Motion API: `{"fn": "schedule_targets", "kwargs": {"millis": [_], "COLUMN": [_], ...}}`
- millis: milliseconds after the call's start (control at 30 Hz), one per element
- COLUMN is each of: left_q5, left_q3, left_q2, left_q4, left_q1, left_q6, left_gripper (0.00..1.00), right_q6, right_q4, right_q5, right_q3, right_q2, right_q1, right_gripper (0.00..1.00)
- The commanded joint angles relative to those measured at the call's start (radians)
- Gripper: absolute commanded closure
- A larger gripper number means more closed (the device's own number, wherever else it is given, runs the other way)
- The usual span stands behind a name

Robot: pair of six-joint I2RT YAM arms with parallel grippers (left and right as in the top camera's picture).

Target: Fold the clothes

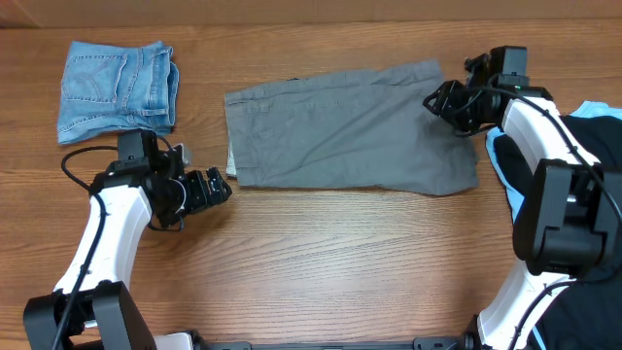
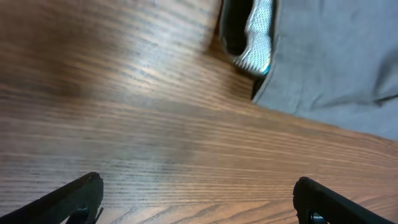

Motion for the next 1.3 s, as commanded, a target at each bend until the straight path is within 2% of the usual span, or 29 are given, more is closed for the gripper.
{"fn": "schedule_targets", "kwargs": {"millis": [0,167,233,367,433,533,667,833,967,1000,1167,1200,1267], "left_q5": [0.001,-0.120,-0.114,-0.083,-0.079,-0.031,0.082,0.124,0.124,0.124,0.113,0.112,0.095], "left_q3": [0.065,0.072,0.071,0.071,0.071,0.071,0.071,0.071,0.071,0.071,0.071,0.071,0.071], "left_q2": [-0.005,0.002,0.011,0.051,0.088,0.170,0.275,0.331,0.332,0.332,0.346,0.353,0.367], "left_q4": [0.002,0.037,0.052,0.078,0.097,0.142,0.242,0.336,0.391,0.396,0.414,0.420,0.428], "left_q1": [0.005,0.005,0.004,-0.003,-0.011,-0.029,-0.050,-0.072,-0.080,-0.082,-0.109,-0.116,-0.132], "left_q6": [0.019,0.019,0.026,0.056,0.057,0.061,0.059,0.034,0.023,0.023,0.027,0.027,0.027], "left_gripper": [0.00,0.00,0.00,0.00,0.00,0.00,0.00,0.00,0.00,0.02,0.35,0.44,0.69], "right_q6": [-0.004,-0.031,-0.030,0.009,0.033,0.069,0.064,0.021,-0.039,-0.038,-0.026,-0.026,-0.027], "right_q4": [-0.058,-0.214,-0.290,-0.409,-0.435,-0.438,-0.426,-0.389,-0.330,-0.323,-0.305,-0.303,-0.306], "right_q5": [-0.045,-0.070,-0.052,0.101,0.192,0.333,0.352,0.302,0.206,0.205,0.205,0.205,0.206], "right_q3": [0.008,0.008,0.008,0.008,0.007,-0.005,-0.045,-0.112,-0.151,-0.154,-0.154,-0.155,-0.155], "right_q2": [-0.056,-0.108,-0.125,-0.122,-0.118,-0.116,-0.116,-0.110,-0.109,-0.109,-0.109,-0.109,-0.109], "right_q1": [-0.016,-0.035,-0.035,-0.035,-0.035,-0.036,-0.041,-0.047,-0.047,-0.047,-0.047,-0.047,-0.047], "right_gripper": [0.53,0.53,0.53,0.53,0.50,0.37,0.24,0.21,0.25,0.27,0.33,0.33,0.32]}}
